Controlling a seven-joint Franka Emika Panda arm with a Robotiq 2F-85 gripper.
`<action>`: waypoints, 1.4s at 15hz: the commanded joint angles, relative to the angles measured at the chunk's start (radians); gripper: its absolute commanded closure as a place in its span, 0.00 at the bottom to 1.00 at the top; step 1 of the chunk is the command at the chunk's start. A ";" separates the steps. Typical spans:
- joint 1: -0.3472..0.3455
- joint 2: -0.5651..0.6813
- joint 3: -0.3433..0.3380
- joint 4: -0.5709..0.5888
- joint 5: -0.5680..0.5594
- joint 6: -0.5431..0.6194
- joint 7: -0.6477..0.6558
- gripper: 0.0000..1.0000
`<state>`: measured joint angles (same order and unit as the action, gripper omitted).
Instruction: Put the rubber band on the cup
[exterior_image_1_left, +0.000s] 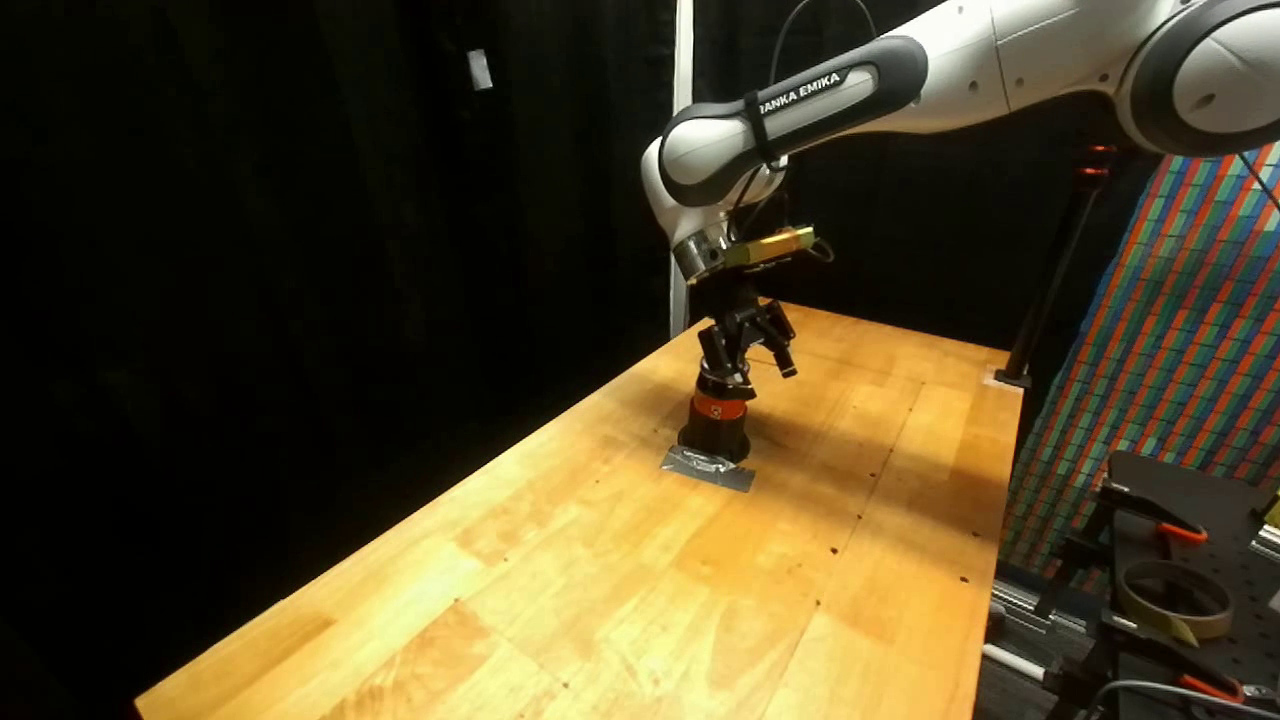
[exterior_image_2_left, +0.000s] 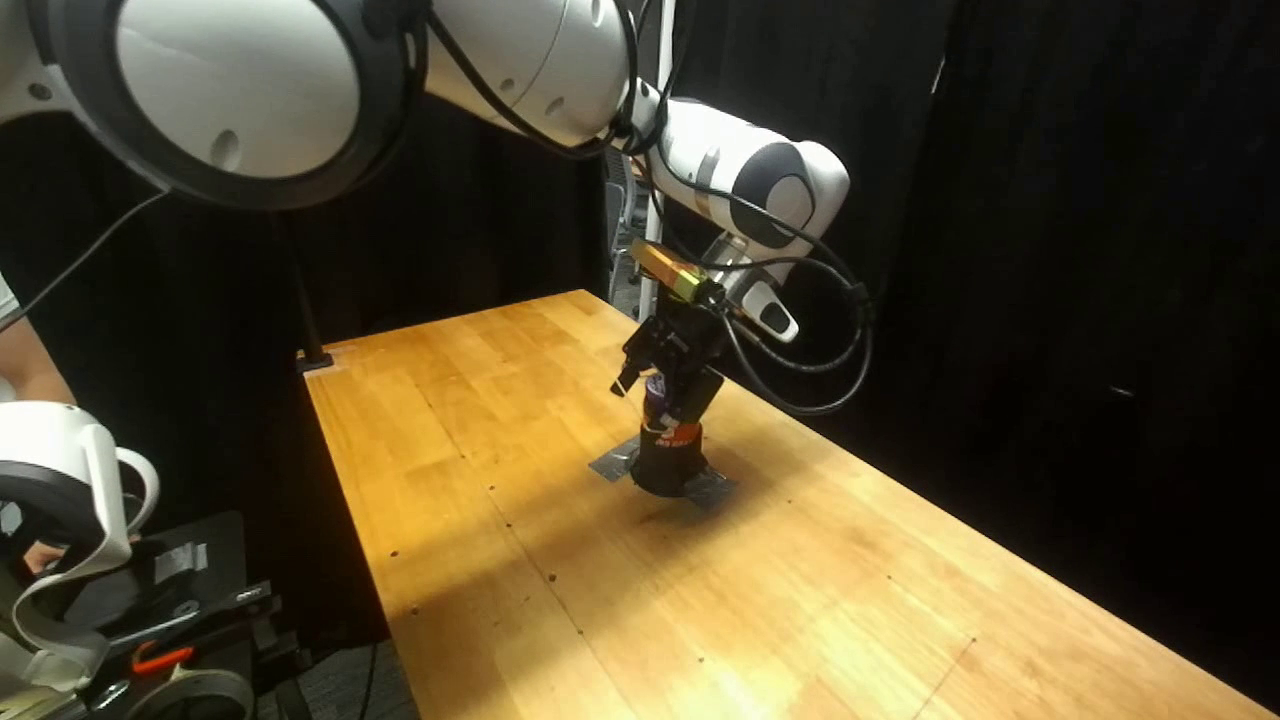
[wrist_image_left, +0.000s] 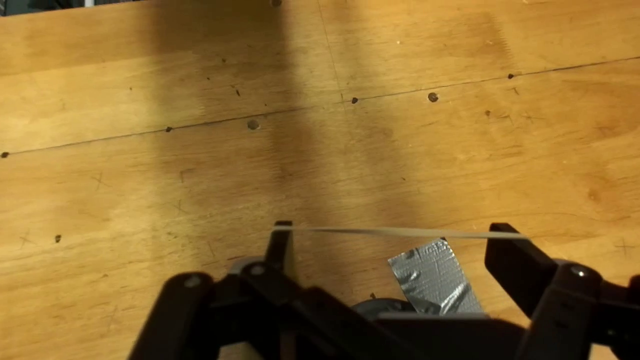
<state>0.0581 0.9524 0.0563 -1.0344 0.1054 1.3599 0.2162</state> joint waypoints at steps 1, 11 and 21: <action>-0.005 -0.063 0.001 -0.104 0.026 -0.017 -0.037 0.26; 0.007 -0.228 -0.010 -0.374 0.019 0.168 -0.037 0.89; 0.039 -0.471 -0.014 -0.811 -0.003 0.657 -0.021 0.87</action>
<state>0.0825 0.6066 0.0509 -1.6643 0.1063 1.9068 0.1902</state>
